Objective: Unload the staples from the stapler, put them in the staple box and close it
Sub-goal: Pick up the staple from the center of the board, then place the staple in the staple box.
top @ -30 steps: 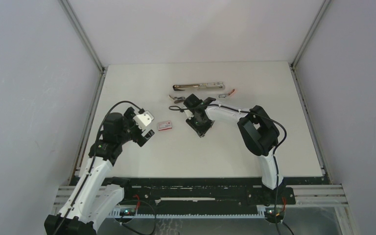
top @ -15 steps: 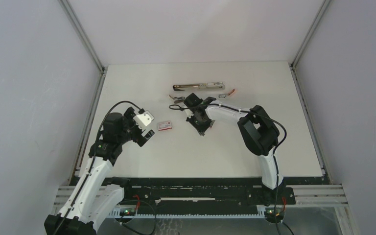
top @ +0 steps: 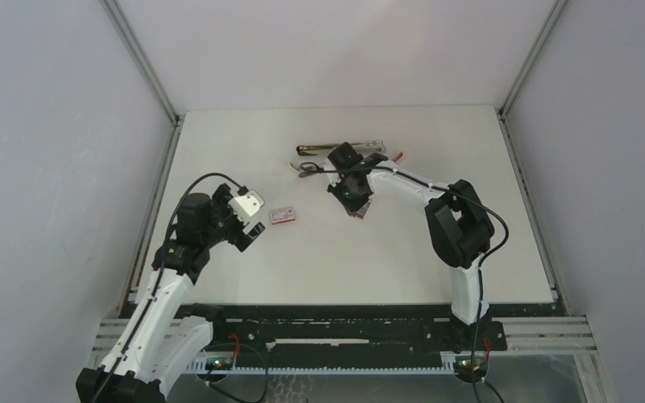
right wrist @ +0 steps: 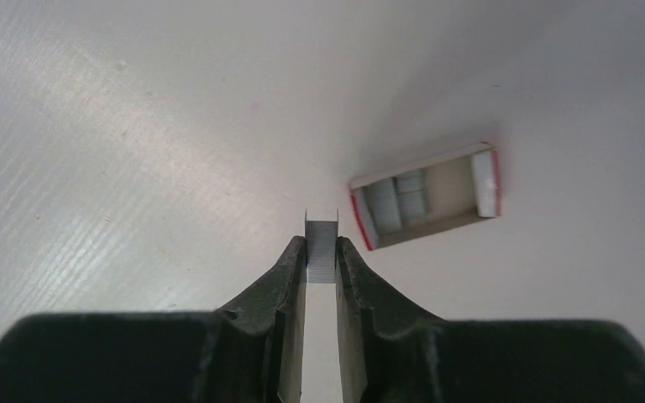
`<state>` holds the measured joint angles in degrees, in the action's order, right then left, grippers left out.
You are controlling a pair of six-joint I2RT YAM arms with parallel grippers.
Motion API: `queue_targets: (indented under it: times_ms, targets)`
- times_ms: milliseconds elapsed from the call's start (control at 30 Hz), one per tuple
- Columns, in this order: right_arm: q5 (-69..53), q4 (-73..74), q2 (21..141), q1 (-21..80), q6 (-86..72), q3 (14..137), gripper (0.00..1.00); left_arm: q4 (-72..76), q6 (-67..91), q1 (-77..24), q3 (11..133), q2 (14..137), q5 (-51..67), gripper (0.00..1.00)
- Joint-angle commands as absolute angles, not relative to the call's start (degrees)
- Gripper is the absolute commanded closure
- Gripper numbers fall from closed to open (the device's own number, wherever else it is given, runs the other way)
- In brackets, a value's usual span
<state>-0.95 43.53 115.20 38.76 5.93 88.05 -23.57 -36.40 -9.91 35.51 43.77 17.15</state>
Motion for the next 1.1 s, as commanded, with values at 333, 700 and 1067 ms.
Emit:
queue_targets:
  times_ms: [333,700,1067]
  targets:
    - [-4.4,40.4,111.3,33.6,20.3,88.8,0.84,-21.6,-35.8,-9.4,34.6,43.7,17.6,0.00]
    - [-5.4,39.7,113.6,33.4,25.5,87.7,0.84,-21.6,-35.9,-9.5,34.5,43.7,17.6,0.00]
    - [-5.6,39.6,115.4,33.4,29.1,86.6,0.83,-21.6,-35.9,-9.5,34.5,43.9,17.6,0.00]
